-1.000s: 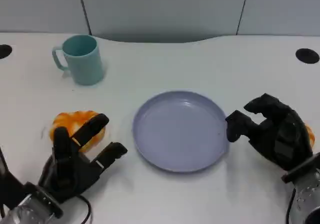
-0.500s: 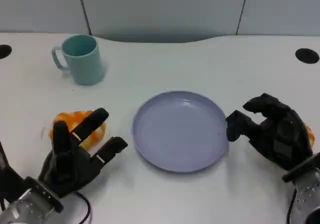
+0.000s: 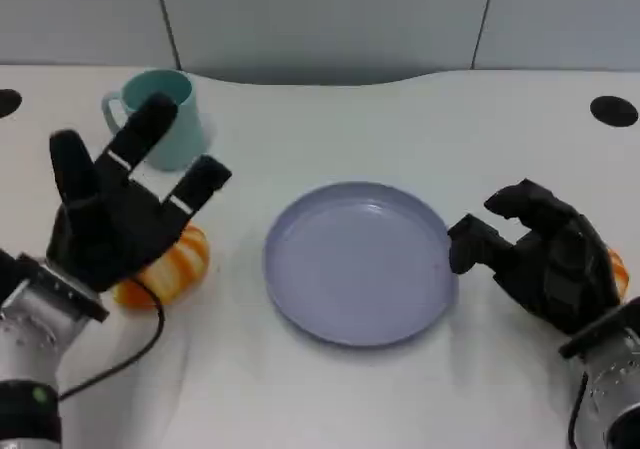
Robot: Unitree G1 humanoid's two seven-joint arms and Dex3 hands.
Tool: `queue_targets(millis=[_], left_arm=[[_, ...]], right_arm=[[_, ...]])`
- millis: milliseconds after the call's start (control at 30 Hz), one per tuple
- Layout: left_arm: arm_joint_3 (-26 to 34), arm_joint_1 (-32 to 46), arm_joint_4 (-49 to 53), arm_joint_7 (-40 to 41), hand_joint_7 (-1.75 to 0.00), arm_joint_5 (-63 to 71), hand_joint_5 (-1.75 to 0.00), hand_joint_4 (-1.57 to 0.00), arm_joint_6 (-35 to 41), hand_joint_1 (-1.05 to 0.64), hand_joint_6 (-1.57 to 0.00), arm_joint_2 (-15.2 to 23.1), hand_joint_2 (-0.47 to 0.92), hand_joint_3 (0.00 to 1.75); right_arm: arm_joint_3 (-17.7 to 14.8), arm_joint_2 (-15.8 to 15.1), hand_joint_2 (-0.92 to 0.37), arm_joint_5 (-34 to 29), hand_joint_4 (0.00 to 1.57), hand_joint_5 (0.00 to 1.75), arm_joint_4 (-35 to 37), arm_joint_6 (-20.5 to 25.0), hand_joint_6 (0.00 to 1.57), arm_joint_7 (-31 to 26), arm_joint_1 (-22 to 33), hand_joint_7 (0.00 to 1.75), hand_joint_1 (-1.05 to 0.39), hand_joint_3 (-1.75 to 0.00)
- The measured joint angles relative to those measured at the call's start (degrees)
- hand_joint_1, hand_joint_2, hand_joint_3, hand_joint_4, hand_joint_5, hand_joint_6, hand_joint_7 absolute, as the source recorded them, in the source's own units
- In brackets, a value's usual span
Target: Grasp the bread from the table and place it into the plate.
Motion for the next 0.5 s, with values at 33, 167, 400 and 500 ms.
queue_targets(millis=[33, 167, 400, 500], left_arm=[[-0.1, -0.3, -0.5, 0.2, -0.70, -0.2, -1.14, -0.50, 0.2, -0.98, -0.60, 0.2, 0.92, 0.25], [-0.7, -0.7, -1.1, 0.7, -0.67, -0.5, -1.08, -0.43, 0.3, -0.95, -0.52, 0.8, 0.92, 0.35], [-8.1, -0.8, 0.5, 8.4, -0.31, 18.1, -0.79, -0.26, -29.2, -0.95, -0.46, 1.4, 0.92, 0.19], [-13.7, -2.4, 5.9, 18.2, -0.12, 31.7, -0.63, -0.18, -42.8, -0.98, -0.43, 4.4, 0.92, 0.17]], right_arm=[[0.0, 0.0, -0.83, 0.0, 0.79, 1.41, 0.0, 0.0, 1.01, 0.0, 0.0, 0.54, -0.45, 0.00], [0.0, 0.1, -0.84, 0.0, 0.79, 1.42, 0.0, -0.2, 1.01, -0.1, -0.1, 0.54, -0.42, 0.00], [0.1, 1.1, -0.84, 0.0, 0.78, 1.45, 0.0, -0.2, 1.03, -0.2, -0.1, 0.53, -0.45, -0.01], [0.3, 1.1, -0.83, 0.0, 0.77, 1.47, 0.0, -0.2, 1.03, -0.6, -0.1, 0.54, -0.45, 0.00]])
